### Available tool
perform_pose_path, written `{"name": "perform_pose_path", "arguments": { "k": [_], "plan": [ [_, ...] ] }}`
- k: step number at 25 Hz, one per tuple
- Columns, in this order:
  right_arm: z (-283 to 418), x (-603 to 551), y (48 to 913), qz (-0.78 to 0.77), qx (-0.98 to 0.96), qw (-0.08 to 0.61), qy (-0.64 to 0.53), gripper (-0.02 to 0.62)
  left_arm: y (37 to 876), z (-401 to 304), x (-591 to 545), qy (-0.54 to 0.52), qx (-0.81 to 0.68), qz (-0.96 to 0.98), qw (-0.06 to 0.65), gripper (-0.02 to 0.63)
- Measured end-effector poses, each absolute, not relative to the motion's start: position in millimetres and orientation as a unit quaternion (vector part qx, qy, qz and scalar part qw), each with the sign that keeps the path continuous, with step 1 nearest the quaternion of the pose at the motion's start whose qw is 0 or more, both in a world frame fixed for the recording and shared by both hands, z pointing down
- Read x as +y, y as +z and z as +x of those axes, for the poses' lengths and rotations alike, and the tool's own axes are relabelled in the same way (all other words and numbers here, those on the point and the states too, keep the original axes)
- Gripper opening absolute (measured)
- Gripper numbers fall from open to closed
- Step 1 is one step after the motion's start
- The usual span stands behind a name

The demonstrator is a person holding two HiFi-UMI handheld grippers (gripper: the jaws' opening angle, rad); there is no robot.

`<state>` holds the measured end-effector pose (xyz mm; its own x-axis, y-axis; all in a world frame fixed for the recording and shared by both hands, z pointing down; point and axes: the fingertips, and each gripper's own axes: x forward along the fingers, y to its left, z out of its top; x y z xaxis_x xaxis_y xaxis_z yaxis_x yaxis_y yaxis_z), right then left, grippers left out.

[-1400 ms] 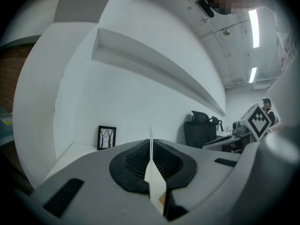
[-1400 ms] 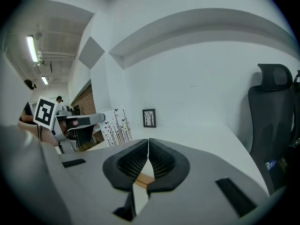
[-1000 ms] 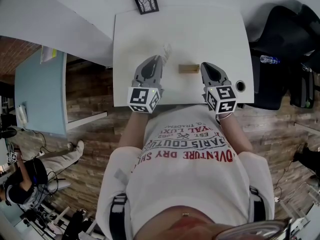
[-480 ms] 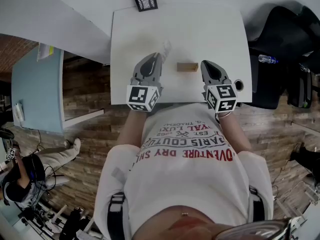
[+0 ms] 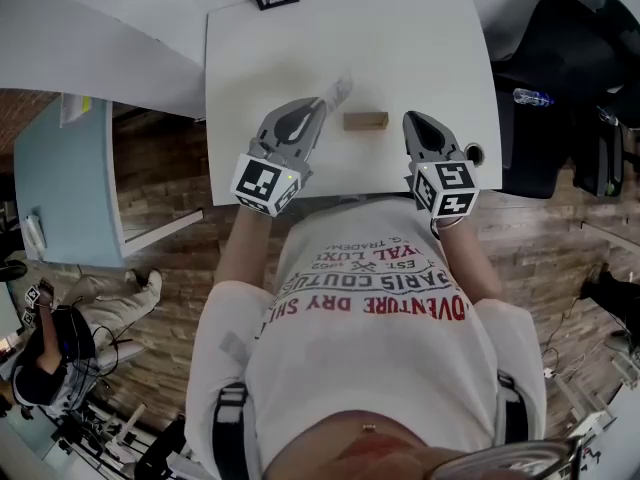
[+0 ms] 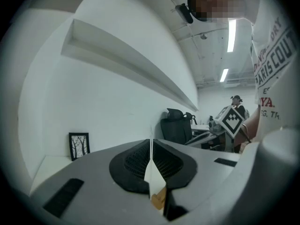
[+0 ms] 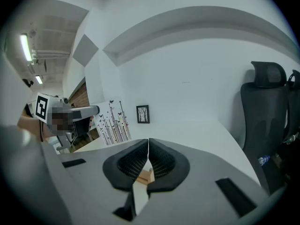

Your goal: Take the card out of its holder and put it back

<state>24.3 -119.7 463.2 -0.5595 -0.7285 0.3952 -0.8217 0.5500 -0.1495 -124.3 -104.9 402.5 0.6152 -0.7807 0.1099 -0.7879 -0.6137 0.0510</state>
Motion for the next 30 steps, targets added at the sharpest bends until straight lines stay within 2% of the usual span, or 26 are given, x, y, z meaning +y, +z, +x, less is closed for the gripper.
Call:
{"name": "perform_pose_path", "arguments": {
  "k": [11,20,30],
  "plan": [
    [42.4,-125.6,489.8,0.461,-0.853,0.154,0.191,0.026,429.1,-71.3,-102.3,0.073,-0.231,0.969,0.049,0.037],
    [50.1,-127.5,504.7,0.469,-0.84,0.173,0.211,0.026,443.8,-59.1,-119.0,0.102,-0.119,0.986,0.052,0.037],
    [56.9,-135.9,512.6,0.468,-0.836,0.19,0.215,0.026,458.4,-53.2,-131.1,0.097,-0.089,0.989,0.074,0.037]
  ]
}}
